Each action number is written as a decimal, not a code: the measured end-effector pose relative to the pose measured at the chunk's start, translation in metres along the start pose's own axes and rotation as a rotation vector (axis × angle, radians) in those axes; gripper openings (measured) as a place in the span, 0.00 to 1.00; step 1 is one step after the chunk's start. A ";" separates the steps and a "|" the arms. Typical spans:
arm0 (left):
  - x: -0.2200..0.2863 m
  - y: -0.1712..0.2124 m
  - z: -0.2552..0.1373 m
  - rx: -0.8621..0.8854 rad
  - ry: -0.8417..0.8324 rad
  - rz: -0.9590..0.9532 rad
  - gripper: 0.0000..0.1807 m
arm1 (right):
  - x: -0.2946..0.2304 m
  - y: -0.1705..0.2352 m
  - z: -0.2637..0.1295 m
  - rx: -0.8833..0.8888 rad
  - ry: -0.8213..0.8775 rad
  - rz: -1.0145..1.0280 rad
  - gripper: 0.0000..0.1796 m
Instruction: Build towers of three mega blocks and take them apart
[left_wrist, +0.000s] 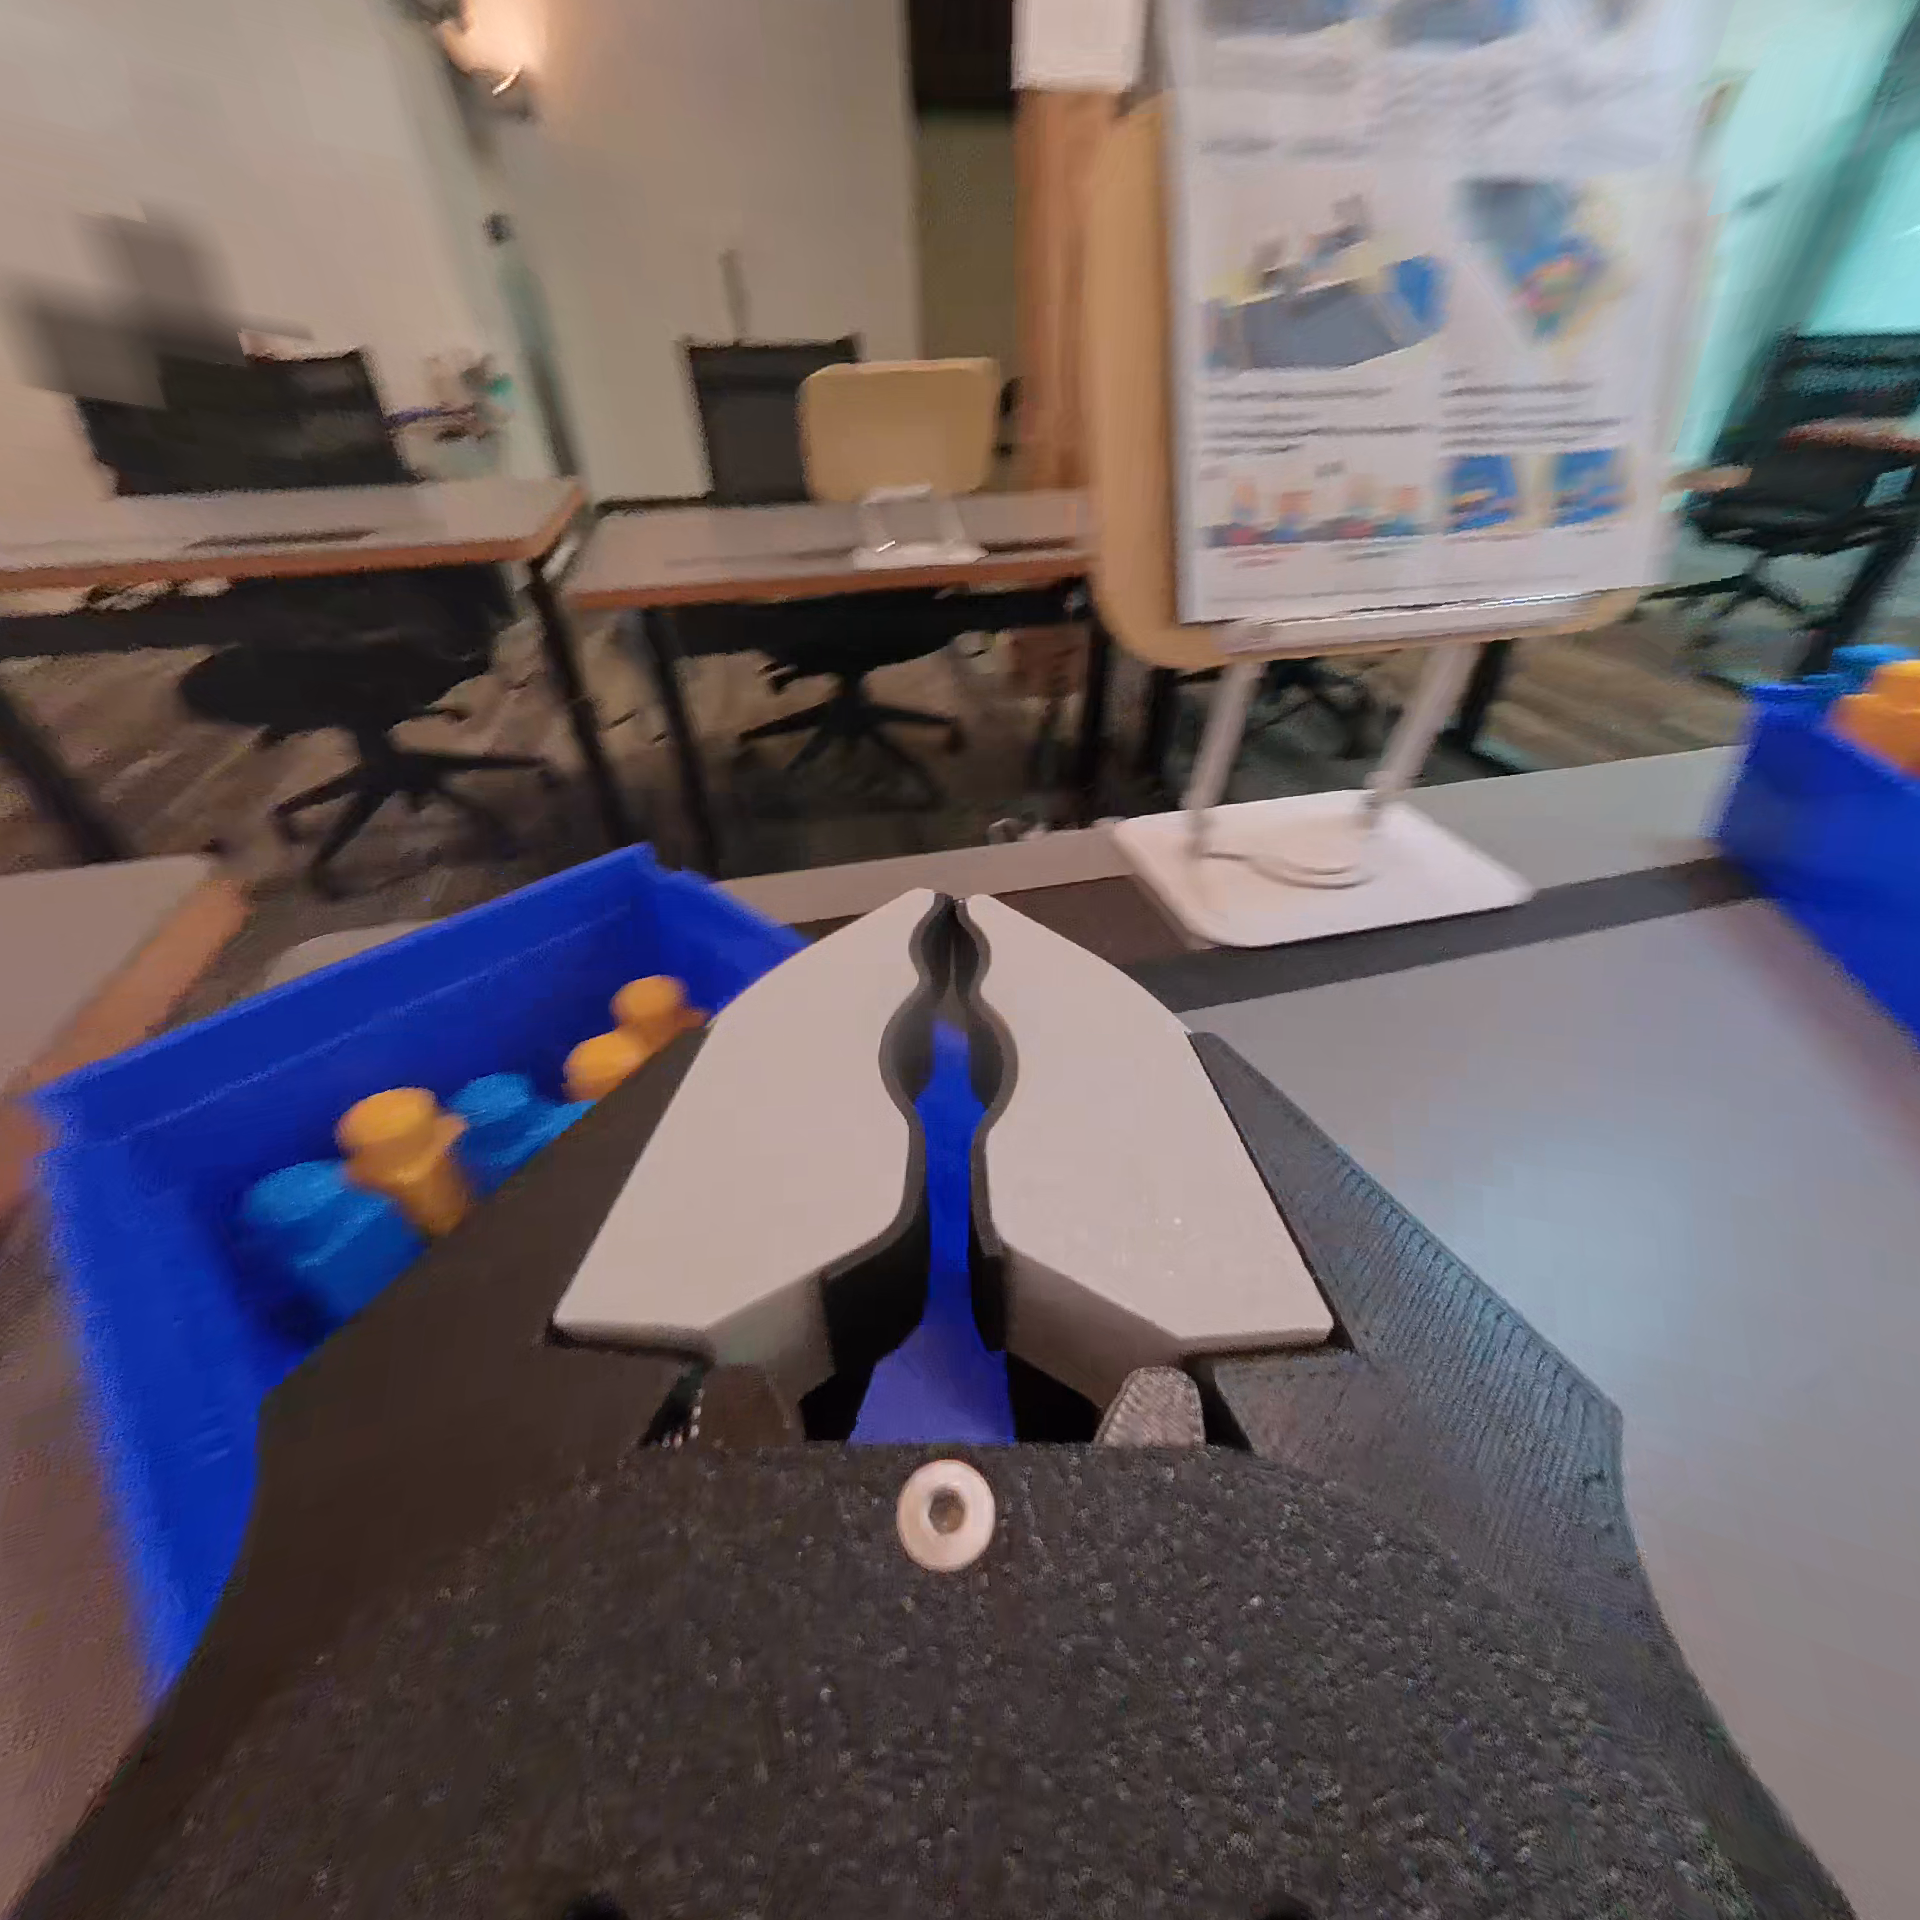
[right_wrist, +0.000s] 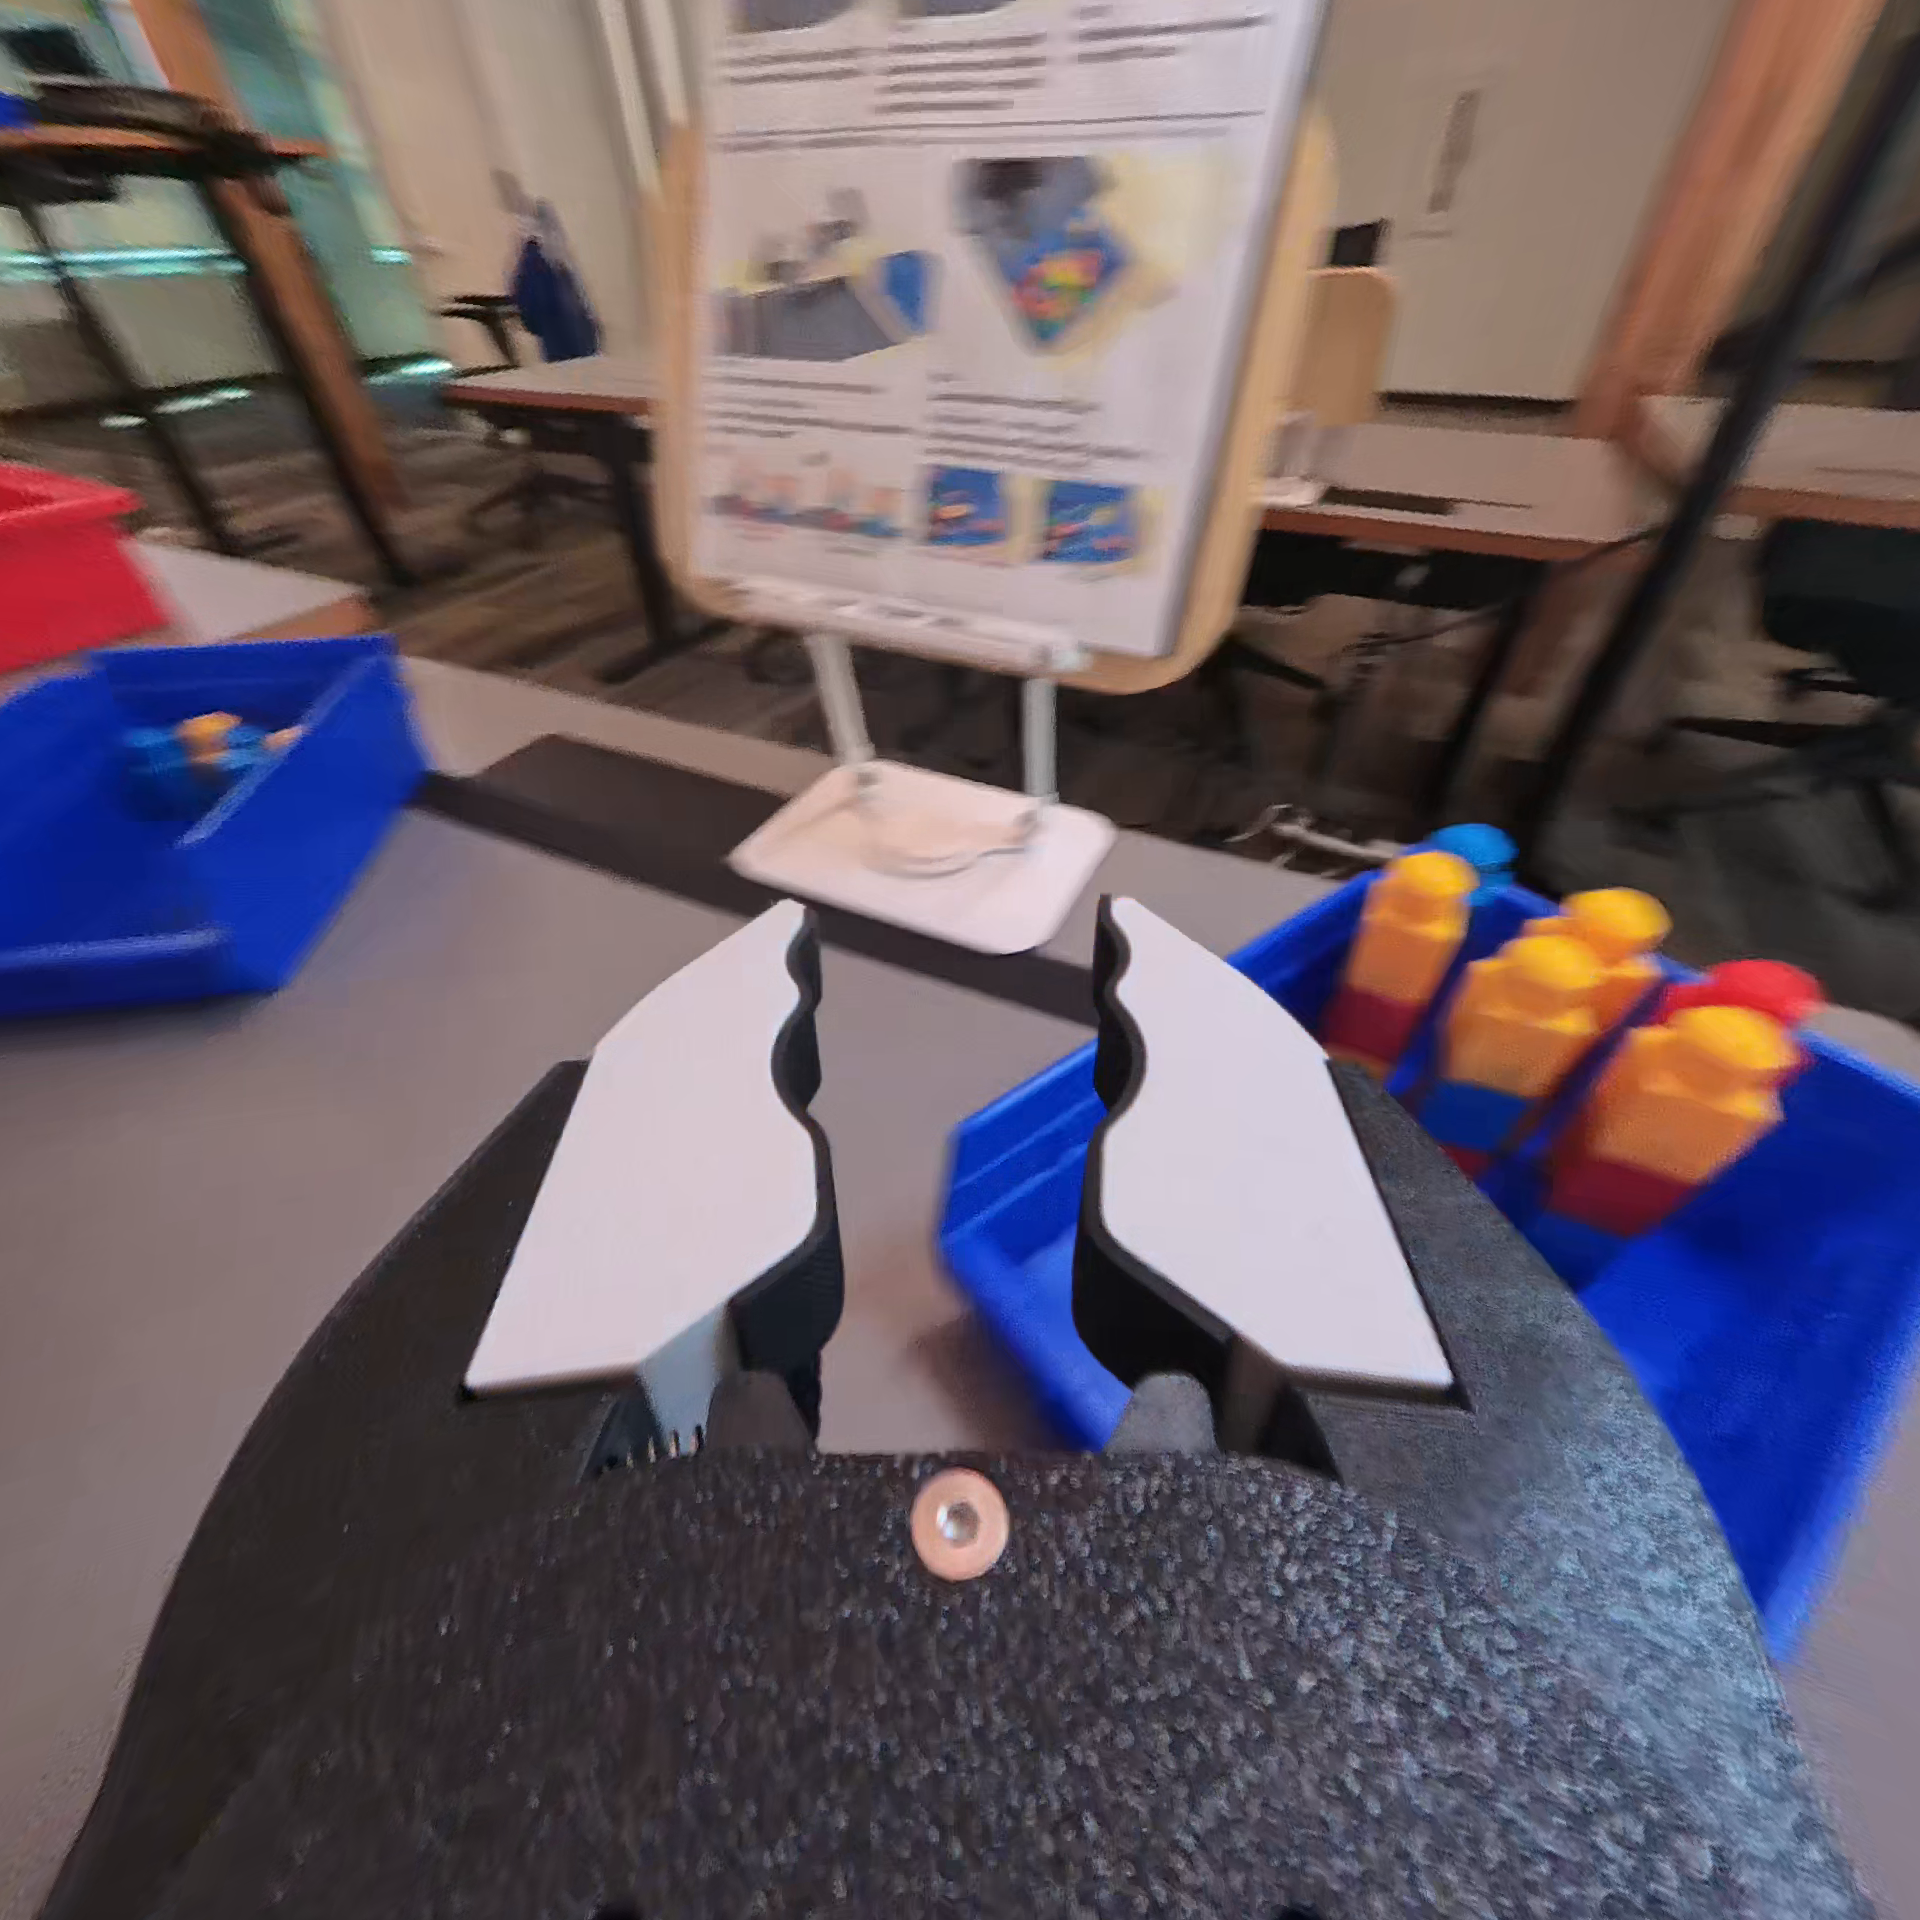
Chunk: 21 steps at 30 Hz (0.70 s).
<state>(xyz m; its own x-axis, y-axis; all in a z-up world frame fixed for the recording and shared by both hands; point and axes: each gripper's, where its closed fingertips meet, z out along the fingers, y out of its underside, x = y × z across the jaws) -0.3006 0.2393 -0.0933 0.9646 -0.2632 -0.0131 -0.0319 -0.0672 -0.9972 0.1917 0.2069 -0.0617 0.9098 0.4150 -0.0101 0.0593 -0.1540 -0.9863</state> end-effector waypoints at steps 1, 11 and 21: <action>-0.022 0.003 0.007 -0.045 -0.048 0.000 0.01 | -0.027 0.008 -0.010 -0.003 -0.052 0.000 0.28; -0.126 0.136 0.078 -0.561 -0.307 -0.162 0.26 | -0.129 0.100 -0.054 -0.032 -0.131 -0.065 0.28; -0.123 0.137 0.091 -0.595 -0.278 -0.025 0.20 | -0.137 0.123 -0.047 -0.020 -0.238 -0.055 0.25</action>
<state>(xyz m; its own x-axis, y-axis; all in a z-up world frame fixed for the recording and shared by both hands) -0.3999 0.3506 -0.2346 0.9961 -0.0015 -0.0883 -0.0708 -0.6118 -0.7879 0.0936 0.0888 -0.1738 0.7824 0.6228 0.0029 0.1163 -0.1415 -0.9831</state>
